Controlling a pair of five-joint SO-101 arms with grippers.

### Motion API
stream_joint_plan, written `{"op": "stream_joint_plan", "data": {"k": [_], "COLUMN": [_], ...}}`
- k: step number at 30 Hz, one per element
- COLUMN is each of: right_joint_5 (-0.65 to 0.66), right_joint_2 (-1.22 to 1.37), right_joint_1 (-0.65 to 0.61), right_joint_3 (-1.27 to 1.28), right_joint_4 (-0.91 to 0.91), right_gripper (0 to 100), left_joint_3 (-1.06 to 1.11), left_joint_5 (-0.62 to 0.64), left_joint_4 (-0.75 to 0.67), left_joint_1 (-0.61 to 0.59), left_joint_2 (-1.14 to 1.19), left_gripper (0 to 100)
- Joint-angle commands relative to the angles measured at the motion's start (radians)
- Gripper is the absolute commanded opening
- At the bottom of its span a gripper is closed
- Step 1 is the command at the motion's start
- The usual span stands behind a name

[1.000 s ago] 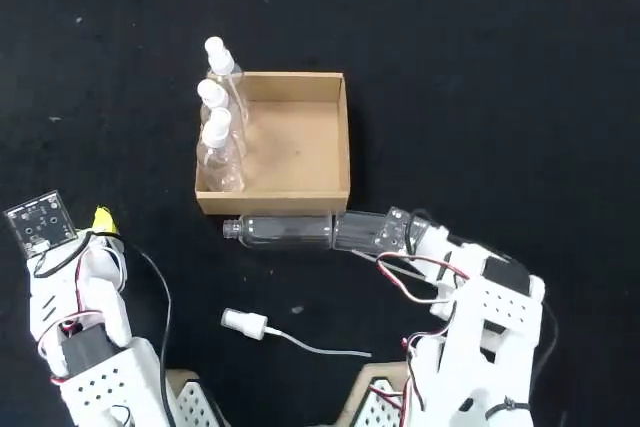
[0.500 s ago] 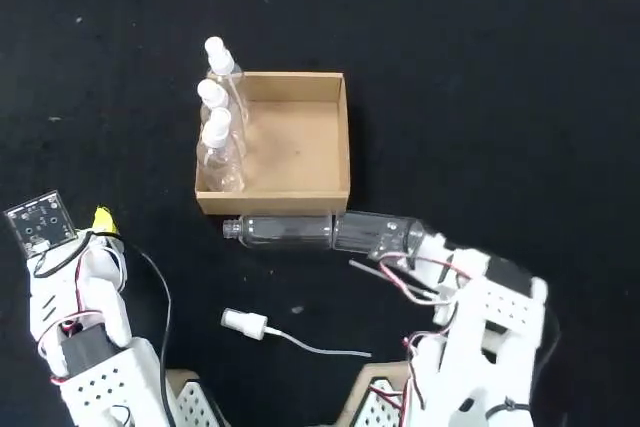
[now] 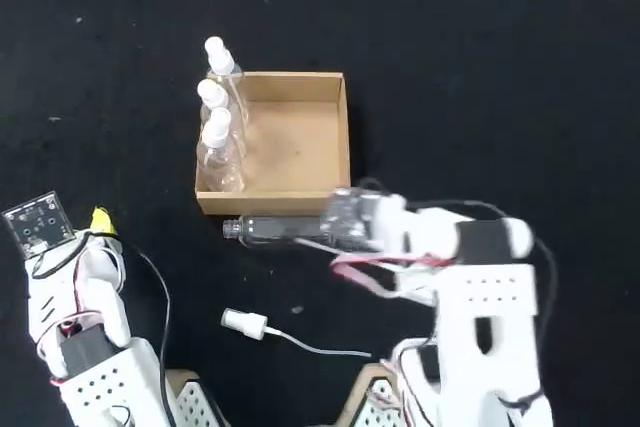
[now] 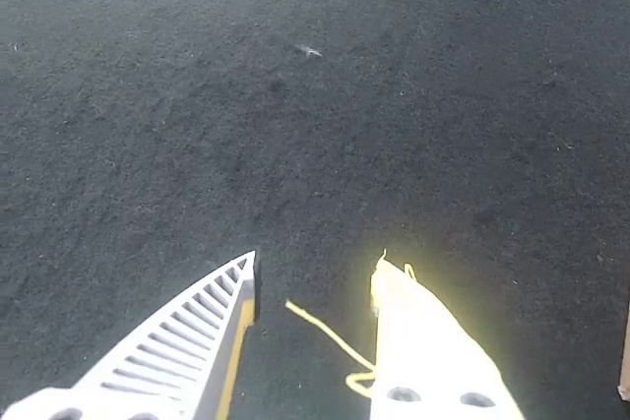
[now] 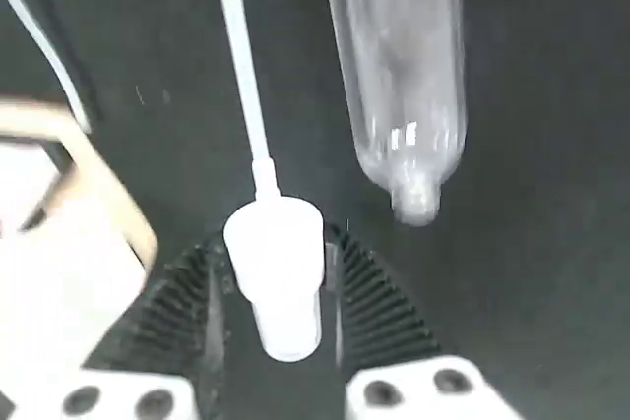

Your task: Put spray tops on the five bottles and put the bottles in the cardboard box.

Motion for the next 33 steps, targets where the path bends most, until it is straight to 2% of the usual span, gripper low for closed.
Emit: {"op": "stream_joint_plan", "data": {"k": [1,5,8,12,16,21,25,29,33], "right_joint_5": [-0.278,-0.528,-0.621,-0.681,-0.801,-0.919,-1.014,-1.08,-1.079], "right_joint_2": [-0.01,0.008,0.102,0.305,0.46,0.615,0.728,0.799,0.8], "right_joint_1": [-0.358,-0.655,-0.766,-0.776,-0.779,-0.781,-0.83,-0.933,-0.973], "right_joint_3": [-0.065,-0.065,-0.065,-0.099,-0.193,-0.288,-0.349,-0.415,-0.464], "right_joint_4": [-0.023,-0.15,-0.261,-0.419,-0.537,-0.641,-0.683,-0.657,-0.589], "right_gripper": [1.1,1.1,1.1,1.1,1.1,1.1,1.6,12.3,24.5], "left_joint_3": [0.005,0.001,-0.001,-0.001,-0.001,-0.001,-0.01,-0.01,-0.008], "left_joint_5": [0.012,0.012,0.012,0.012,0.012,0.012,0.012,0.012,0.012], "left_joint_4": [-0.023,-0.021,-0.021,-0.021,-0.023,-0.025,-0.025,-0.025,-0.025], "left_joint_1": [-0.051,-0.082,-0.084,-0.084,-0.084,-0.105,-0.122,-0.122,-0.122], "left_joint_2": [0.002,0.002,0.002,0.002,0.002,0.002,0.002,0.002,0.002], "left_gripper": [8,8,8,8,7,7,7,7,7]}}
